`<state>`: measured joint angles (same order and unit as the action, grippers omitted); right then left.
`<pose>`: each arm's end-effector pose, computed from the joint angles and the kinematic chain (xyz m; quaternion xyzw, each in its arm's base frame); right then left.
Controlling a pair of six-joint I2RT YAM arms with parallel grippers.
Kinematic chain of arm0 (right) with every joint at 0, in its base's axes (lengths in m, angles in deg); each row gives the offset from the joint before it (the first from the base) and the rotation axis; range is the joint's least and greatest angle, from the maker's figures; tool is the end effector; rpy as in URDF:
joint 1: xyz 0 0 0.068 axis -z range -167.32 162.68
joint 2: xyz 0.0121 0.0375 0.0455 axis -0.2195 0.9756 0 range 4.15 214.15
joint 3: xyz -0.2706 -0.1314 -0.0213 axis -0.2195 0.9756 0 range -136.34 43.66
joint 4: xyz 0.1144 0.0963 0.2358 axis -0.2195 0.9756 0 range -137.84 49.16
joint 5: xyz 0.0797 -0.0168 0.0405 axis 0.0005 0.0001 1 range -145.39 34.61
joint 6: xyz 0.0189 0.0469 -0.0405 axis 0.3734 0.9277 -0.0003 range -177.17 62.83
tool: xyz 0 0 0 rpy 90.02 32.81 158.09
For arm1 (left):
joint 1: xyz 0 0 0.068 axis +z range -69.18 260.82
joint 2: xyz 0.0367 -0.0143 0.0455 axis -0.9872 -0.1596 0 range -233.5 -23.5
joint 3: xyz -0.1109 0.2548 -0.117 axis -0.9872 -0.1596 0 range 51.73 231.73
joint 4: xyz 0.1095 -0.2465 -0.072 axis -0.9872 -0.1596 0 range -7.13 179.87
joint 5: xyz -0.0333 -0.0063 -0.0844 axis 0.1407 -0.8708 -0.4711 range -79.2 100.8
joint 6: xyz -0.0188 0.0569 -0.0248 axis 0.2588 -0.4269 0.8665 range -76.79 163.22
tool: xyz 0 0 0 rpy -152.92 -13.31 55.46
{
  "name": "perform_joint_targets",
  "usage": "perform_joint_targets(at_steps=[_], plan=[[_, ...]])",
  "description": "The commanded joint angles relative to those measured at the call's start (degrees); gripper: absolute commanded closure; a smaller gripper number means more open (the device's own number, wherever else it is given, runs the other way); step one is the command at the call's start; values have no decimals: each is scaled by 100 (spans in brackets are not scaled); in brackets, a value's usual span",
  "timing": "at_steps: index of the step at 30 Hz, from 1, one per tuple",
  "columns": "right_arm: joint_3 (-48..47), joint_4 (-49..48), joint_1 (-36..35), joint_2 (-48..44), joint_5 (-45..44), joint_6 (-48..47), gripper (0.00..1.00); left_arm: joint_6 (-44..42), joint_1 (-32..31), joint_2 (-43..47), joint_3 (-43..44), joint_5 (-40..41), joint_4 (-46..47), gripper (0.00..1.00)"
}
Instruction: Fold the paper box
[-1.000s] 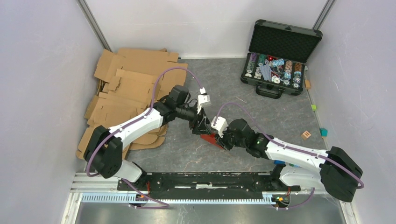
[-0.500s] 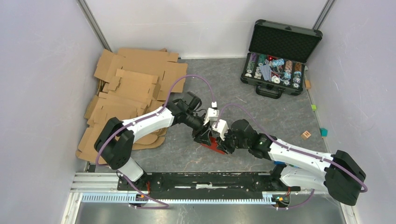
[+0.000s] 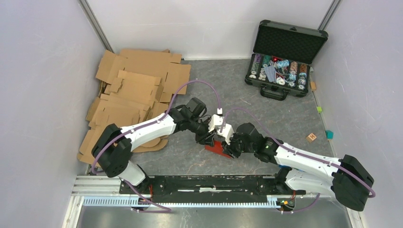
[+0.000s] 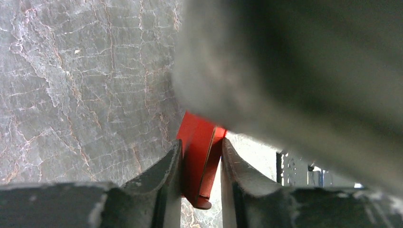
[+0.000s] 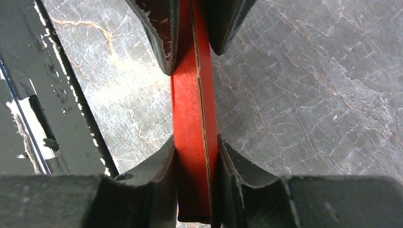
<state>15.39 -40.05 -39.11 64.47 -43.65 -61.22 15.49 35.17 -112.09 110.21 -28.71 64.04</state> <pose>0.1311 0.1832 0.2003 -0.4602 0.7758 0.2554 0.3481 0.2108 -0.2617 0.2328 0.6170 0.6625 -0.3621 0.2219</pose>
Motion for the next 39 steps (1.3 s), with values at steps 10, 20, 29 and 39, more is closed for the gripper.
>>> perform_joint_targets(at_steps=[10, 20, 29, 39], plan=[[379, -1503, -24, -210, -1091, 193, 25, 1247, -492, 391, -714, 1655, 1019, 79], [638, -1523, -7, -1163, -1870, 369, 2, 1680, -682, 290, -945, 2542, 1335, 79], [635, -1485, 263, -2020, -2839, 858, 2, 1727, -682, 119, -831, 2501, 1282, 79], [116, -1188, 1925, -1211, -862, 2133, 2, 1786, -682, -73, -716, 2506, 1193, 78]])
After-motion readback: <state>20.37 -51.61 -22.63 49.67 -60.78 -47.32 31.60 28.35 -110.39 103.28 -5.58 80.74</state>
